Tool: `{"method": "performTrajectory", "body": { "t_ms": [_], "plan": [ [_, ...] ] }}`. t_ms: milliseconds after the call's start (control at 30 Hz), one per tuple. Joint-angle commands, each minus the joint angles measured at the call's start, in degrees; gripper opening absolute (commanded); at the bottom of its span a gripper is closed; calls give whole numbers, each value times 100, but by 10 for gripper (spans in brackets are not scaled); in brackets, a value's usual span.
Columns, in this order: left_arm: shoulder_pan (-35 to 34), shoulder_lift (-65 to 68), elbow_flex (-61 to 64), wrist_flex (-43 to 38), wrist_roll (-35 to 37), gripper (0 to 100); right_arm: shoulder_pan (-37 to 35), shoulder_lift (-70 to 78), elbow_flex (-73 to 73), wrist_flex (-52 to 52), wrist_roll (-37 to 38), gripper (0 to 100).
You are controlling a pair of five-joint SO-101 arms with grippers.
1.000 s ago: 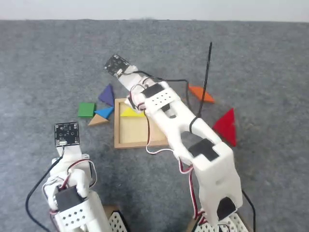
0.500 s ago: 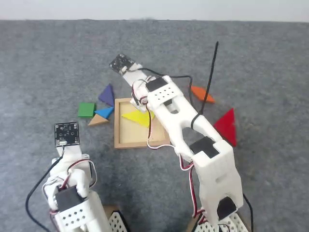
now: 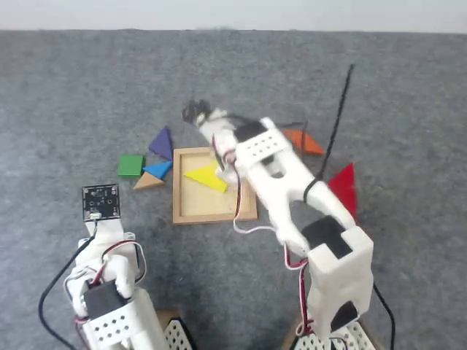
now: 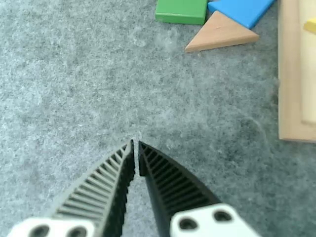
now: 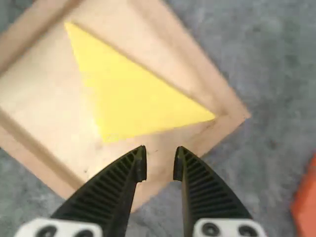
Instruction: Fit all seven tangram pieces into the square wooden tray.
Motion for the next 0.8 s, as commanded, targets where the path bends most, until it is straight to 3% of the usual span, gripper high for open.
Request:
{"method": "performTrajectory", "body": {
  "t_ms": [0, 133, 267, 500, 767],
  "plan": [
    [-44, -105, -66, 18, -9, 14, -470, -409, 492, -690, 185, 100],
    [-44, -105, -66, 18, -9, 14, -576, -259, 651, -1218, 158, 100],
    [-44, -105, -66, 18, -9, 14, -532, 154, 299, -1552, -527, 100],
    [-44, -105, -66, 18, -9, 14, -303, 233, -466, -910, -1204, 100],
    [-44, -105, -66, 18, -9, 14, 444, -1042, -220, -338, -1125, 100]
  ]
}}
